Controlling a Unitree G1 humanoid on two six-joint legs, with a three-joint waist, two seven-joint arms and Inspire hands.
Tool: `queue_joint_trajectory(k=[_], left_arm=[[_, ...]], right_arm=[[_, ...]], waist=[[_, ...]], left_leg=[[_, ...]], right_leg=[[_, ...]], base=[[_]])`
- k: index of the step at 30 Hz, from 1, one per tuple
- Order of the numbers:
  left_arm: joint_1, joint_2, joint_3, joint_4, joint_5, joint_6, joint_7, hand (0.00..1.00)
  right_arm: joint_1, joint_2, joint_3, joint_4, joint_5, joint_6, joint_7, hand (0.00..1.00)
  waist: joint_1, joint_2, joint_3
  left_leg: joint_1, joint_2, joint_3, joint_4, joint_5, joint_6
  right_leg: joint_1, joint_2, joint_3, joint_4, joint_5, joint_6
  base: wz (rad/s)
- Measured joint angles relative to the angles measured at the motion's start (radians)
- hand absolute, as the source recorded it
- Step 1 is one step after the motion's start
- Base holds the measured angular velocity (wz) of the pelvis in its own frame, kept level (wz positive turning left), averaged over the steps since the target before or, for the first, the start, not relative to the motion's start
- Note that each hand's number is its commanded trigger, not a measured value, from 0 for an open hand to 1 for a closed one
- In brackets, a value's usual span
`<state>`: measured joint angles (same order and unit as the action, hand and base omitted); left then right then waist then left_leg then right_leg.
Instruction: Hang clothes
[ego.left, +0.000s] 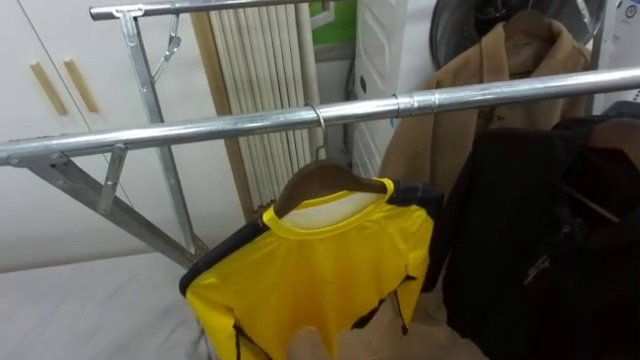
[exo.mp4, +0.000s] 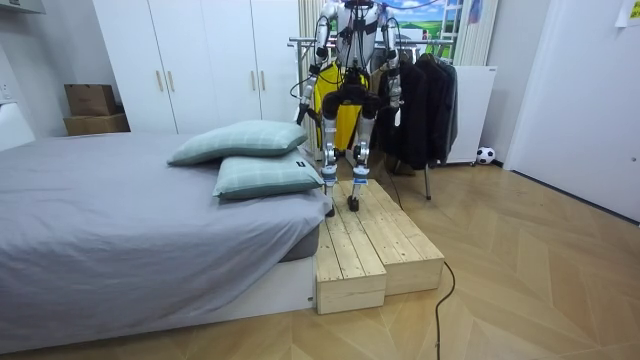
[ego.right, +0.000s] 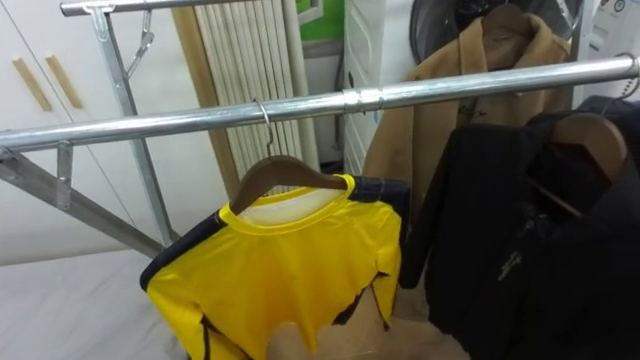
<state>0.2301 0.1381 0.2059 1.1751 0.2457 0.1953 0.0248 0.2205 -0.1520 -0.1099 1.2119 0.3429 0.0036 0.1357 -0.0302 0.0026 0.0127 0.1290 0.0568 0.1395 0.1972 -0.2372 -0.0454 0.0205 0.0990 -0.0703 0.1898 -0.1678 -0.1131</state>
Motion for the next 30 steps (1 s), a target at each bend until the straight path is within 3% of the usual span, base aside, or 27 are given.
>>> queue_joint_trajectory(k=[14,20,25,30], left_arm=[[-0.006,0.036,-0.095,0.0,0.0,0.049,-0.085,0.0],[-0.026,0.041,-0.114,-0.001,0.004,0.079,-0.103,0.0],[-0.05,0.04,-0.173,-0.017,0.027,0.066,-0.133,0.0],[-0.063,0.033,-0.175,-0.035,0.069,0.066,-0.142,0.0]], right_arm=[[-0.03,0.003,0.014,-0.005,-0.059,0.04,-0.044,0.0],[-0.05,-0.016,0.083,-0.004,-0.077,0.061,-0.051,0.0],[-0.066,-0.02,0.12,-0.004,-0.086,0.069,-0.048,0.0],[-0.073,-0.017,0.135,-0.003,-0.086,0.099,-0.035,0.0]], waist=[[-0.009,-0.008,-0.0019],[0.004,-0.012,-0.0004],[0.01,-0.017,0.0006],[0.011,-0.028,0.0008]], left_leg=[[0.004,0.001,0.027,0.0,0.0,0.0],[0.004,0.001,0.026,-0.001,0.0,0.0],[0.005,0.002,0.026,-0.001,0.0,0.0],[0.016,0.003,0.025,-0.004,0.0,0.0]], right_leg=[[0.004,-0.001,0.004,-0.002,0.0,0.0],[0.003,0.0,0.004,-0.003,0.0,0.0],[0.003,0.0,0.004,-0.004,0.0,0.0],[0.008,0.004,0.019,-0.004,-0.001,-0.002]], base=[[-0.01],[0.0],[-0.01],[-0.12]])
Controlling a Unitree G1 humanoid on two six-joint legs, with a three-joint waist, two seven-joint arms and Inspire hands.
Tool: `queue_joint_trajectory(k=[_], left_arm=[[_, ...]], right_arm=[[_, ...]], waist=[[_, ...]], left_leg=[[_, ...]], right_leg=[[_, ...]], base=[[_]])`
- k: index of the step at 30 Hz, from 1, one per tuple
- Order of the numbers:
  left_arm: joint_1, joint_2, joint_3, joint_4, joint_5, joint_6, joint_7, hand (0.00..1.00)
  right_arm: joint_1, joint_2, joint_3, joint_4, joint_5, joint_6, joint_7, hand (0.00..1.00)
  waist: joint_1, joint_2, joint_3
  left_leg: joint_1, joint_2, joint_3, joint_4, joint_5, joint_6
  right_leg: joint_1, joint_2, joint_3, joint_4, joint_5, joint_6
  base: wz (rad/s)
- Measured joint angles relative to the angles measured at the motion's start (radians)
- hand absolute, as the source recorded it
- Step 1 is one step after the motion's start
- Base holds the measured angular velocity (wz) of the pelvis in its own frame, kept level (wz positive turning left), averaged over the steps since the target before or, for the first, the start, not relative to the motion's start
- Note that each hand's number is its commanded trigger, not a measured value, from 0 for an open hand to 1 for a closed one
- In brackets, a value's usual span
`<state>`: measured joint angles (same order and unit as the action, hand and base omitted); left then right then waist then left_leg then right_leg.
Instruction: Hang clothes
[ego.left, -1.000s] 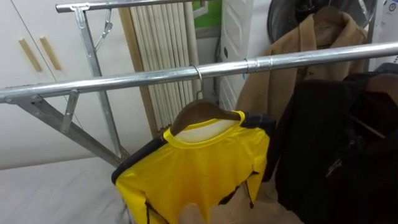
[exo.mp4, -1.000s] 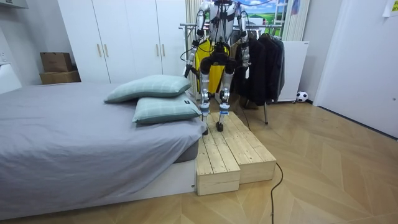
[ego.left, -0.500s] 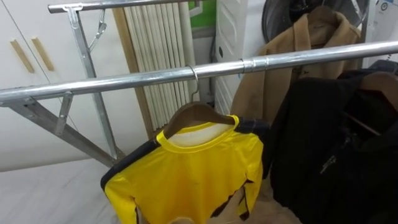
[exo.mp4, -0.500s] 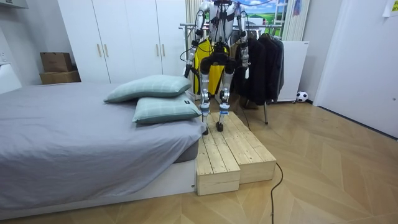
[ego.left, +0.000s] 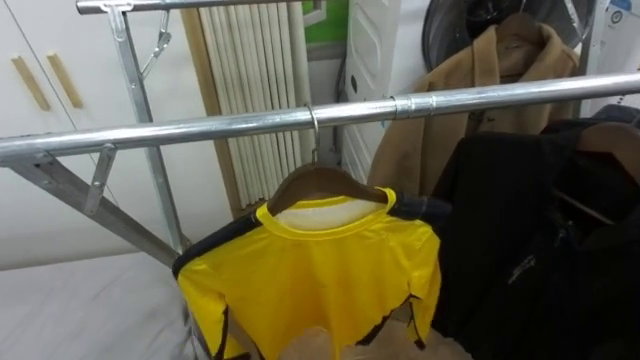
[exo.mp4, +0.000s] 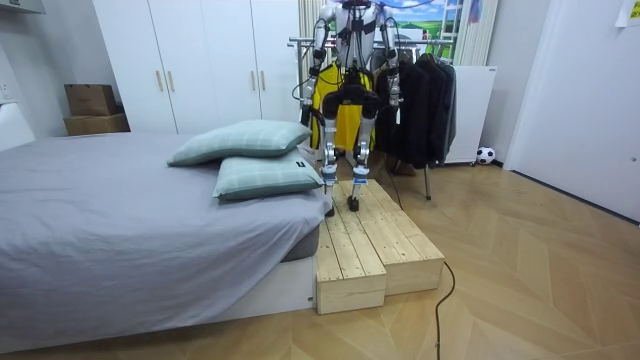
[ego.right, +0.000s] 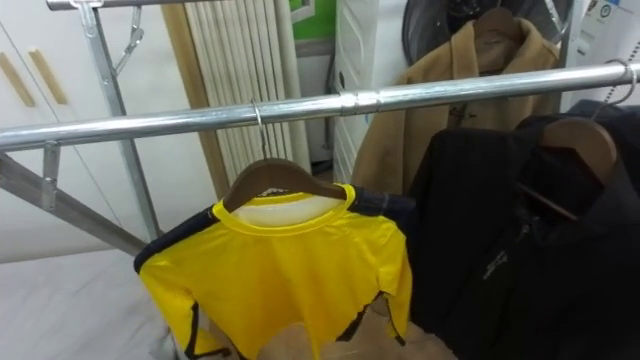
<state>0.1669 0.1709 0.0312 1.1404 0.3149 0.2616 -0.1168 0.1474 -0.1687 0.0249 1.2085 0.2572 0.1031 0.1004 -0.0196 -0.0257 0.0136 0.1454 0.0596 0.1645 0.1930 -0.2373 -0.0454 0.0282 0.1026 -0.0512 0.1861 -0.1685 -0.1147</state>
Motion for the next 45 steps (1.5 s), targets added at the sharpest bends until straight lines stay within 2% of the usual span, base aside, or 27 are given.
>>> queue_joint_trajectory(k=[7,13,15,25,31,36,40,44,45], left_arm=[[0.0,0.0,0.0,-0.004,0.012,0.002,0.0,0.0],[0.0,-0.001,-0.001,-0.001,0.024,0.0,-0.003,0.0],[-0.001,-0.002,-0.004,-0.002,0.024,-0.001,-0.001,0.0],[0.015,-0.017,-0.003,0.001,0.036,-0.006,0.001,0.0],[0.022,-0.031,0.003,0.001,0.049,-0.027,0.001,0.0],[0.026,-0.035,0.007,0.012,0.03,-0.04,0.008,0.0],[0.037,-0.038,0.025,0.012,0.03,-0.047,0.009,0.0],[0.048,-0.041,0.024,0.012,-0.009,-0.055,0.034,0.0],[0.043,-0.042,0.025,0.012,-0.011,-0.064,0.041,0.0]], right_arm=[[-0.007,-0.001,0.021,0.0,-0.001,0.008,0.006,0.0],[-0.01,0.0,0.022,-0.003,-0.011,0.007,0.012,0.0],[-0.011,0.0,0.023,-0.004,-0.01,0.005,0.012,0.0],[-0.009,0.006,-0.009,-0.002,0.019,-0.005,0.011,0.0],[-0.007,0.014,-0.019,-0.001,0.04,-0.02,0.011,0.0],[0.006,0.02,-0.017,0.002,0.178,-0.018,0.013,0.0],[0.015,0.019,-0.016,-0.003,0.189,-0.018,0.025,0.0],[0.017,0.016,0.003,-0.007,0.218,-0.018,0.035,0.0],[0.016,0.012,0.015,-0.009,0.218,-0.02,0.042,0.0]], waist=[[0.0,0.0,-0.0051],[0.0,-0.002,-0.0025],[0.0,-0.002,-0.0027],[-0.002,0.006,-0.0043],[-0.002,0.009,-0.0051],[-0.002,0.011,-0.0059],[0.0,0.014,-0.0064],[0.0,0.024,-0.0105],[0.0,0.026,-0.0125]], left_leg=[[0.008,-0.001,-0.005,-0.003,0.0,0.0],[0.021,-0.001,-0.015,-0.004,0.0,0.0],[0.024,-0.001,-0.002,-0.004,0.0,0.0],[0.026,0.0,-0.008,-0.004,0.0,0.0],[0.03,0.001,-0.001,-0.004,0.0,0.0],[0.04,0.002,-0.007,-0.003,-0.001,0.0],[0.033,0.004,-0.005,0.008,-0.003,0.003],[0.018,0.006,-0.005,0.018,-0.003,0.003],[0.0,0.008,-0.005,0.034,-0.004,0.002]], right_leg=[[0.009,0.001,0.006,-0.001,0.0,0.0],[0.023,0.002,0.009,-0.004,0.0,-0.001],[0.024,0.003,0.011,-0.004,-0.001,-0.002],[0.024,0.003,0.013,-0.002,-0.001,-0.002],[0.026,0.004,0.014,-0.001,-0.001,-0.002],[0.045,0.003,0.003,-0.002,-0.002,-0.003],[0.04,0.002,-0.002,-0.001,-0.005,-0.007],[0.033,0.003,-0.008,0.003,-0.009,-0.012],[0.025,0.0,-0.02,0.004,-0.008,-0.013]], base=[[-0.02],[-0.01],[0.0],[0.0],[0.0],[0.06],[0.02],[0.05],[0.15]])
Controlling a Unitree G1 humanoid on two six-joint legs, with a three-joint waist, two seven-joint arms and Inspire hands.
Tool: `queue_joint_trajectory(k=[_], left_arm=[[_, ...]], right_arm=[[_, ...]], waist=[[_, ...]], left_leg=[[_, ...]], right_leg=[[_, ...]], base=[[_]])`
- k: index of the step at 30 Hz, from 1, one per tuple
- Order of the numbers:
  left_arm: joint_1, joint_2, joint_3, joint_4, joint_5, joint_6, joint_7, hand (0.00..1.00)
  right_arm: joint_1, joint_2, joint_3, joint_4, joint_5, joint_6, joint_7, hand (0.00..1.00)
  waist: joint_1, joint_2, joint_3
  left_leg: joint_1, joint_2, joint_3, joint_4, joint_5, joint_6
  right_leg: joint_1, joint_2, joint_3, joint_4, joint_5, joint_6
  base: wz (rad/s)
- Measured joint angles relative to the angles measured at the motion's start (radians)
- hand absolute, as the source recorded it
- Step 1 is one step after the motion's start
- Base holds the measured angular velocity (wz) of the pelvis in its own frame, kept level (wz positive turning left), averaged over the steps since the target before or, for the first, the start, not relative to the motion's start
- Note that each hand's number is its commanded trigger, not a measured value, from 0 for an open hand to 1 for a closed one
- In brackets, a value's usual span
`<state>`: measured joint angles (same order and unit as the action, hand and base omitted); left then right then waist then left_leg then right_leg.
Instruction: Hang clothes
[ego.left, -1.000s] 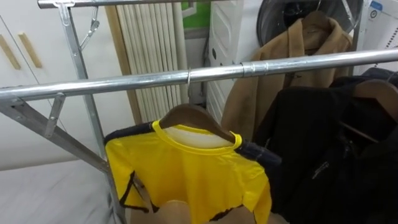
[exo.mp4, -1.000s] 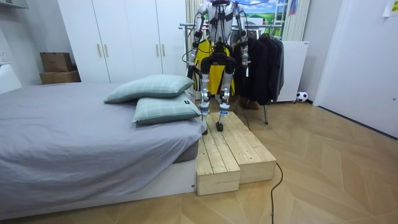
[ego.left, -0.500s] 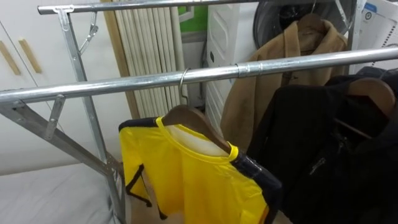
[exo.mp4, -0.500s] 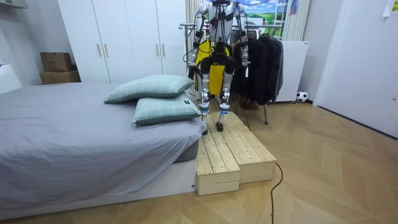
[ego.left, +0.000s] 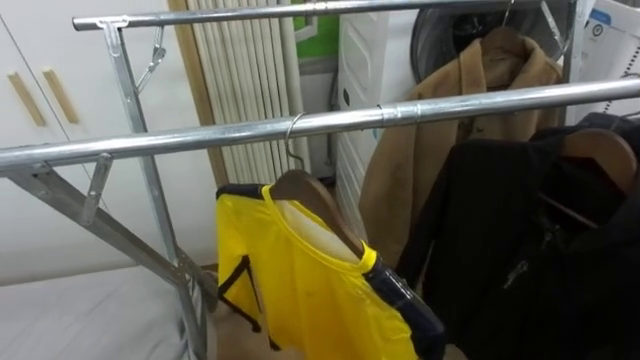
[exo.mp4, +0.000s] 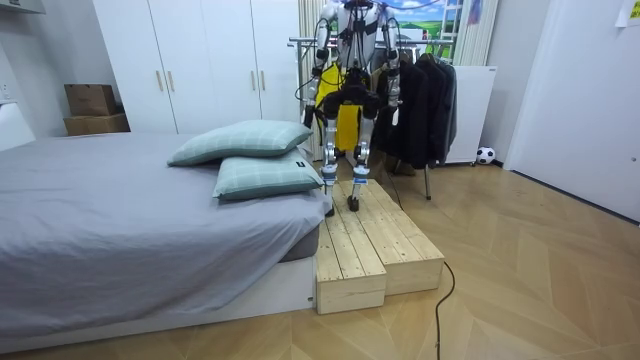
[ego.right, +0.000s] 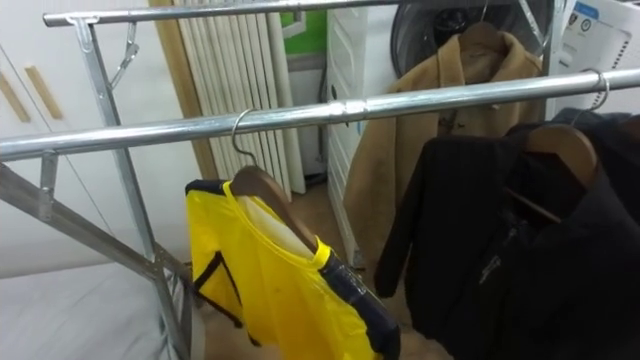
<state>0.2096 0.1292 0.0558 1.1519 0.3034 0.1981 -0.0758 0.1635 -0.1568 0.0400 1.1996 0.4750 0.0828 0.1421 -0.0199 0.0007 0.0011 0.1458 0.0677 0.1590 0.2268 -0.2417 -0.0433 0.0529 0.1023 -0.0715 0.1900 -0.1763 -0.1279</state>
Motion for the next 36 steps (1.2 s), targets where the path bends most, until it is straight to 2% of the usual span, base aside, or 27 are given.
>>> queue_joint_trajectory(k=[4,7,9,10,11,12,13,14,15,16,17,18,19,20,21,22,23,24,25,26,27,29,31,32,34,36], left_arm=[[-0.004,-0.008,0.006,0.007,-0.034,-0.019,0.028,0.0],[-0.007,-0.012,0.028,0.008,-0.035,-0.039,0.029,0.0],[-0.016,-0.014,0.023,-0.002,-0.034,-0.058,0.044,0.0],[-0.02,-0.014,0.023,-0.007,-0.032,-0.063,0.046,0.0],[-0.031,-0.011,0.018,-0.01,-0.031,-0.075,0.051,0.0],[-0.032,-0.009,0.018,-0.01,-0.033,-0.083,0.057,0.0],[-0.031,-0.008,0.018,-0.012,-0.033,-0.089,0.061,0.0],[-0.026,-0.007,0.017,-0.026,-0.031,-0.096,0.065,0.0],[-0.023,-0.004,0.017,-0.035,-0.025,-0.097,0.065,0.0],[-0.023,-0.002,0.017,-0.034,-0.017,-0.097,0.064,0.0],[-0.023,-0.003,0.017,-0.03,-0.016,-0.094,0.061,0.0],[-0.018,-0.005,0.018,-0.028,-0.017,-0.088,0.053,0.0],[-0.017,-0.004,0.018,-0.028,-0.017,-0.087,0.048,0.0],[-0.017,-0.004,0.018,-0.031,-0.018,-0.087,0.045,0.0],[-0.011,-0.004,0.018,-0.03,-0.018,-0.087,0.045,0.0],[-0.01,-0.004,0.018,-0.029,-0.018,-0.086,0.044,0.0],[-0.011,-0.004,0.018,-0.028,-0.018,-0.082,0.045,0.0],[-0.015,0.005,0.019,-0.028,-0.018,-0.076,0.048,0.0],[-0.015,0.012,0.02,-0.028,-0.018,-0.074,0.053,0.0],[-0.008,0.015,0.02,-0.028,-0.024,-0.068,0.063,0.0],[-0.009,0.012,0.021,-0.028,-0.035,-0.062,0.069,0.0],[-0.009,0.013,0.02,-0.019,-0.036,-0.059,0.09,0.0],[-0.01,0.008,0.021,-0.012,-0.039,-0.06,0.097,0.0],[-0.021,0.008,0.021,-0.009,-0.039,-0.059,0.104,0.0],[-0.031,0.008,0.021,-0.001,-0.037,-0.058,0.119,0.0],[-0.03,0.008,0.021,0.009,-0.038,-0.058,0.125,0.0]], right_arm=[[-0.016,-0.018,0.009,0.006,-0.035,-0.005,0.024,0.0],[-0.046,-0.03,0.023,0.028,-0.088,-0.012,0.038,0.0],[-0.064,-0.044,0.042,0.04,-0.128,-0.016,0.049,0.0],[-0.07,-0.048,0.044,0.04,-0.137,-0.016,0.05,0.0],[-0.079,-0.055,0.045,0.04,-0.163,-0.016,0.05,0.0],[-0.084,-0.061,0.042,0.045,-0.178,-0.016,0.045,0.0],[-0.081,-0.06,0.037,0.046,-0.184,-0.015,0.041,0.0],[-0.08,-0.061,0.033,0.044,-0.2,-0.013,0.031,0.0],[-0.087,-0.066,0.021,0.042,-0.214,0.001,0.02,0.0],[-0.088,-0.067,0.014,0.042,-0.214,0.006,0.018,0.0],[-0.085,-0.067,0.009,0.041,-0.21,0.007,0.014,0.0],[-0.086,-0.063,-0.005,0.041,-0.204,0.007,0.013,0.0],[-0.08,-0.062,-0.013,0.041,-0.203,0.005,0.013,0.0],[-0.084,-0.062,-0.024,0.042,-0.204,0.005,0.013,0.0],[-0.091,-0.06,-0.024,0.041,-0.201,0.003,0.013,0.0],[-0.093,-0.059,-0.024,0.042,-0.199,0.001,0.013,0.0],[-0.095,-0.059,-0.032,0.042,-0.197,-0.008,0.012,0.0],[-0.096,-0.057,-0.043,0.043,-0.197,-0.018,0.009,0.0],[-0.098,-0.049,-0.042,0.042,-0.196,-0.021,0.007,0.0],[-0.098,-0.038,-0.039,0.046,-0.184,-0.023,0.002,0.0],[-0.099,-0.038,-0.031,0.045,-0.171,-0.028,0.0,0.0],[-0.091,-0.038,-0.022,0.054,-0.164,-0.028,-0.003,0.0],[-0.101,-0.043,-0.02,0.076,-0.158,-0.037,-0.016,0.0],[-0.103,-0.045,-0.016,0.084,-0.148,-0.04,-0.021,0.0],[-0.094,-0.043,-0.01,0.085,-0.118,-0.039,-0.022,0.0],[-0.075,-0.041,-0.003,0.088,-0.081,-0.039,-0.021,0.0]], waist=[[0.005,0.012,0.0004],[0.01,0.019,0.0023],[0.031,0.022,0.0021],[0.035,0.022,0.0018],[0.042,0.016,0.0009],[0.043,0.015,0.0031],[0.048,0.013,0.0079],[0.058,0.014,0.0089],[0.06,0.011,0.0064],[0.059,0.013,0.0065],[0.057,0.022,0.0065],[0.055,0.027,0.0052],[0.053,0.027,0.0047],[0.057,0.02,0.0041],[0.057,0.013,-0.0028],[0.057,0.012,-0.0034],[0.055,0.014,-0.0042],[0.058,0.006,-0.0075],[0.066,-0.011,-0.0065],[0.089,-0.021,-0.0093],[0.092,-0.02,-0.0087],[0.098,-0.019,-0.0075],[0.103,-0.015,-0.0059],[0.101,-0.011,-0.0014],[0.087,-0.008,-0.0028],[0.073,-0.003,-0.0022]], left_leg=[[-0.052,0.01,-0.005,0.042,-0.003,-0.003],[-0.108,0.017,0.003,0.071,-0.002,-0.003],[-0.167,0.024,0.012,0.096,0.004,-0.014],[-0.185,0.026,0.02,0.103,0.006,-0.016],[-0.211,0.029,0.055,0.115,0.011,-0.022],[-0.226,0.047,0.111,0.152,0.006,-0.015],[-0.229,0.059,0.148,0.186,-0.003,-0.002],[-0.23,0.081,0.215,0.265,-0.024,0.015],[-0.227,0.1,0.261,0.344,-0.04,0.028],[-0.22,0.11,0.28,0.375,-0.046,0.028],[-0.196,0.117,0.289,0.408,-0.062,0.024],[-0.164,0.113,0.3,0.405,-0.077,0.021],[-0.147,0.107,0.308,0.392,-0.08,0.023],[-0.109,0.079,0.319,0.331,-0.092,0.031],[-0.072,0.045,0.328,0.235,-0.105,0.045],[-0.054,0.032,0.336,0.189,-0.105,0.046],[-0.027,0.011,0.356,0.094,-0.115,0.052],[-0.018,0.007,0.369,0.029,-0.138,0.032],[-0.025,0.011,0.373,0.016,-0.131,0.023],[-0.028,0.019,0.383,0.004,-0.129,0.019],[-0.022,0.041,0.4,0.004,-0.102,-0.001],[0.004,0.045,0.424,-0.011,-0.074,-0.011],[0.011,0.044,0.429,-0.013,-0.069,-0.006],[0.011,0.042,0.421,-0.014,-0.066,0.0],[0.01,0.04,0.4,-0.014,-0.062,0.006],[0.012,0.038,0.36,-0.014,-0.062,0.016]], right_leg=[[-0.02,-0.008,-0.041,0.005,-0.003,-0.007],[-0.042,-0.02,-0.115,0.015,-0.009,-0.015],[-0.072,-0.031,-0.206,0.014,-0.014,-0.025],[-0.078,-0.036,-0.234,0.013,-0.018,-0.027],[-0.086,-0.047,-0.295,0.012,-0.024,-0.033],[-0.084,-0.059,-0.36,0.015,-0.037,-0.034],[-0.08,-0.063,-0.393,0.016,-0.043,-0.032],[-0.076,-0.072,-0.45,0.019,-0.054,-0.031],[-0.076,-0.081,-0.513,0.025,-0.065,-0.029],[-0.076,-0.084,-0.546,0.027,-0.07,-0.027],[-0.073,-0.087,-0.613,0.031,-0.079,-0.023],[-0.07,-0.089,-0.679,0.035,-0.086,-0.014],[-0.072,-0.092,-0.708,0.039,-0.09,-0.007],[-0.087,-0.106,-0.761,0.061,-0.096,0.004],[-0.104,-0.116,-0.801,0.077,-0.099,0.01],[-0.112,-0.117,-0.811,0.088,-0.099,0.011],[-0.138,-0.117,-0.813,0.12,-0.1,0.013],[-0.165,-0.128,-0.803,0.154,-0.1,0.013],[-0.177,-0.139,-0.8,0.167,-0.099,0.015],[-0.18,-0.147,-0.8,0.168,-0.078,0.024],[-0.171,-0.147,-0.8,0.155,-0.053,0.012],[-0.155,-0.16,-0.796,0.151,-0.043,-0.001],[-0.151,-0.164,-0.757,0.156,-0.029,0.008],[-0.142,-0.165,-0.733,0.154,-0.021,0.01],[-0.136,-0.166,-0.686,0.153,-0.016,0.015],[-0.123,-0.162,-0.622,0.151,-0.008,0.028]], base=[[0.32],[0.69],[1.05],[1.28],[1.5],[1.58],[1.58],[1.56],[1.59],[1.73],[1.82],[1.82],[1.75],[1.64],[1.59],[1.55],[1.54],[1.4],[0.92],[0.61],[0.6],[0.55],[0.28],[0.4],[0.51],[0.54]])
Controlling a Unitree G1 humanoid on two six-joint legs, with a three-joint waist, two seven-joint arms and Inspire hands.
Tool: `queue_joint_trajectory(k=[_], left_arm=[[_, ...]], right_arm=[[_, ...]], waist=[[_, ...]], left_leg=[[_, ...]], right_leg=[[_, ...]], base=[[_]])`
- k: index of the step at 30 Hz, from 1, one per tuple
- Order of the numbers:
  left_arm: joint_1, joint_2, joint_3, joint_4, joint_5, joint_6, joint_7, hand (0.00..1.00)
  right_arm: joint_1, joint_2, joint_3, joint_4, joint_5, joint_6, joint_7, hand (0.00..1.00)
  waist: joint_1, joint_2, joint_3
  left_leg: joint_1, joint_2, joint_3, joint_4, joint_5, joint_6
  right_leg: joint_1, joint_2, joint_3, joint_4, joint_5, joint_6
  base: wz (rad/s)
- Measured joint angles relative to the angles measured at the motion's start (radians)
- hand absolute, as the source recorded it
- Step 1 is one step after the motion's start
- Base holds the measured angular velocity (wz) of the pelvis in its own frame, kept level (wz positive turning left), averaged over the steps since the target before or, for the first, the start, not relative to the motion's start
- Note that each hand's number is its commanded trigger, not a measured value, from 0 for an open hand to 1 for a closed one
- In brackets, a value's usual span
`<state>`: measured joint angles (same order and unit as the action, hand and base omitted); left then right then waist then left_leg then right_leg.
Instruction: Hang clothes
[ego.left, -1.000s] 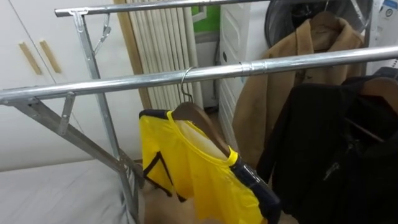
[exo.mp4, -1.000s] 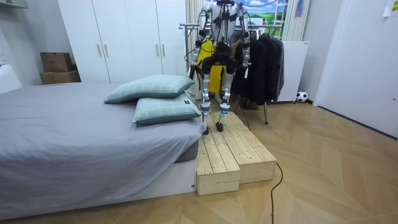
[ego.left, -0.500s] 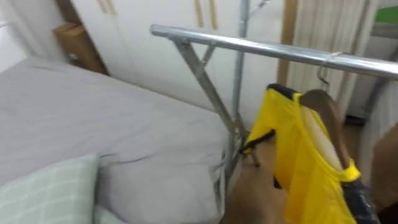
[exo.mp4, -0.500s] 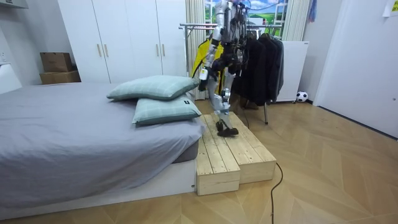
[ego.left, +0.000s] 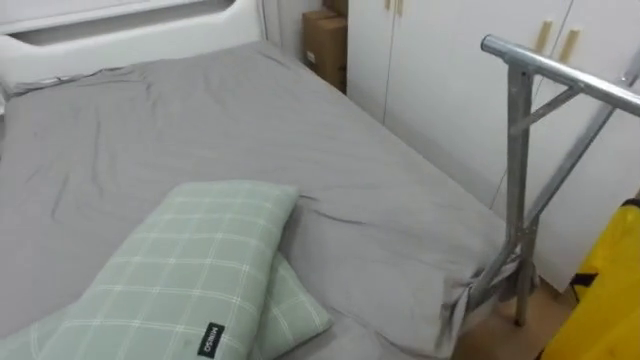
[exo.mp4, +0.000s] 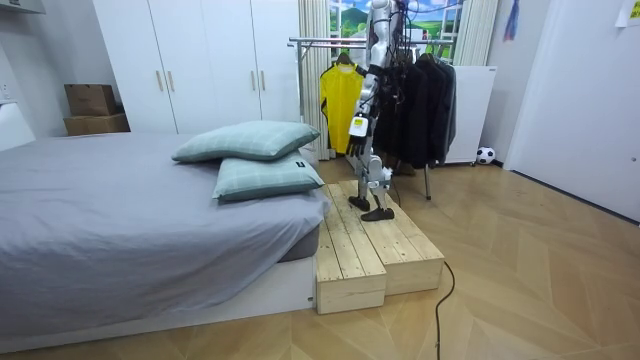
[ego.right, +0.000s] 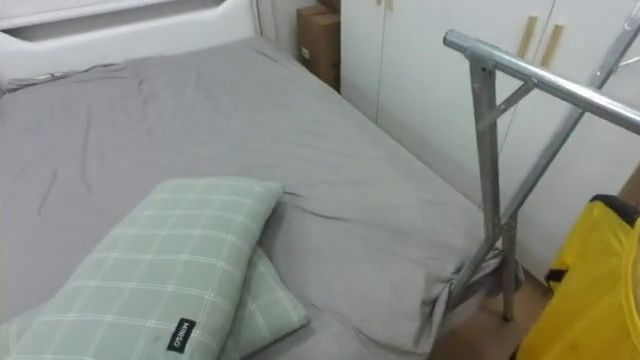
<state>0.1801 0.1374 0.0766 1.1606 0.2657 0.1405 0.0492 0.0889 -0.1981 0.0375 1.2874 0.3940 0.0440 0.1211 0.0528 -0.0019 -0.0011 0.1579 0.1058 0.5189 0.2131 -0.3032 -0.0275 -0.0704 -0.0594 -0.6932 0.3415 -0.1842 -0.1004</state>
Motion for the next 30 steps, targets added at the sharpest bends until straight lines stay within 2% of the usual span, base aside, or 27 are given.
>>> queue_joint_trajectory(k=[1,3,4,6,7,9,10,14,17,18,26,30], left_arm=[[0.0,0.0,0.001,0.0,0.0,0.0,0.001,0.0],[0.001,0.0,0.019,-0.001,-0.001,0.0,0.001,0.0],[0.0,0.001,0.024,-0.001,-0.003,0.001,0.002,0.0],[-0.006,0.001,0.038,-0.001,-0.027,0.001,0.001,0.0],[-0.007,0.002,0.043,-0.001,-0.036,0.0,0.002,0.0],[0.01,0.002,0.05,-0.001,-0.039,-0.01,0.002,0.0],[0.014,0.003,0.051,-0.001,-0.039,-0.014,0.001,0.0],[0.048,0.007,0.08,-0.001,-0.039,-0.013,-0.003,0.0],[0.064,0.007,0.075,-0.002,-0.045,-0.005,0.001,0.0],[0.067,0.006,0.075,-0.002,-0.045,0.0,0.001,0.0],[0.056,0.001,0.073,-0.004,-0.037,-0.005,0.023,0.0],[0.048,0.001,0.066,-0.004,-0.032,-0.005,0.027,0.0]], right_arm=[[0.006,0.001,0.0,0.0,0.006,0.0,0.0,0.0],[0.021,0.007,-0.003,-0.001,0.044,0.001,0.0,0.0],[0.022,0.009,-0.003,-0.001,0.048,0.002,0.0,0.0],[0.023,0.012,-0.004,-0.005,0.053,0.006,0.003,0.0],[0.024,0.013,-0.005,-0.005,0.05,0.011,0.005,0.0],[0.022,0.016,-0.031,-0.006,0.014,0.021,0.015,0.0],[0.024,0.017,-0.033,-0.008,0.001,0.02,0.015,0.0],[0.024,0.022,-0.041,-0.024,-0.068,0.019,0.013,0.0],[0.023,0.026,-0.039,-0.042,-0.147,0.018,0.012,0.0],[0.022,0.029,-0.038,-0.045,-0.166,0.015,0.011,0.0],[0.01,0.033,-0.017,-0.044,-0.19,-0.01,-0.009,0.0],[0.013,0.034,-0.015,-0.045,-0.208,-0.009,-0.004,0.0]], waist=[[-0.001,0.001,-0.0005],[-0.018,0.001,0.0002],[-0.021,0.001,0.0004],[-0.034,0.012,-0.0045],[-0.04,0.01,-0.0035],[-0.046,0.006,-0.0004],[-0.048,0.007,-0.0004],[-0.044,-0.001,0.0022],[-0.045,-0.009,0.0037],[-0.045,-0.013,0.0051],[-0.043,-0.022,0.0068],[-0.045,-0.026,0.0063]], left_leg=[[0.0,-0.001,-0.01,0.0,0.0,0.002],[0.001,-0.004,-0.064,0.0,0.004,0.005],[0.001,-0.005,-0.079,0.0,0.005,0.008],[-0.004,-0.008,-0.142,0.0,0.008,0.016],[-0.004,-0.012,-0.16,-0.002,0.01,0.019],[0.002,-0.018,-0.211,-0.003,0.014,0.025],[0.003,-0.02,-0.223,-0.004,0.014,0.025],[0.003,-0.032,-0.279,-0.009,0.017,0.031],[0.001,-0.038,-0.299,-0.006,0.018,0.032],[0.0,-0.04,-0.31,-0.005,0.019,0.033],[-0.011,-0.047,-0.341,0.001,0.021,0.037],[-0.012,-0.05,-0.362,0.002,0.021,0.038]], right_leg=[[0.003,0.001,0.02,0.0,0.001,0.001],[0.026,0.014,0.108,-0.017,0.005,0.008],[0.032,0.018,0.13,-0.026,0.006,0.011],[0.064,0.036,0.205,-0.062,0.017,0.03],[0.075,0.038,0.225,-0.069,0.017,0.031],[0.111,0.046,0.293,-0.102,0.025,0.047],[0.118,0.048,0.306,-0.108,0.026,0.049],[0.146,0.048,0.313,-0.14,0.029,0.062],[0.151,0.048,0.367,-0.141,0.024,0.074],[0.154,0.049,0.37,-0.142,0.022,0.077],[0.166,0.048,0.368,-0.158,0.019,0.08],[0.177,0.054,0.392,-0.169,0.019,0.081]], base=[[0.55],[0.67],[0.72],[0.77],[0.88],[0.73],[0.52],[0.34],[0.24],[0.2],[0.12],[0.14]])
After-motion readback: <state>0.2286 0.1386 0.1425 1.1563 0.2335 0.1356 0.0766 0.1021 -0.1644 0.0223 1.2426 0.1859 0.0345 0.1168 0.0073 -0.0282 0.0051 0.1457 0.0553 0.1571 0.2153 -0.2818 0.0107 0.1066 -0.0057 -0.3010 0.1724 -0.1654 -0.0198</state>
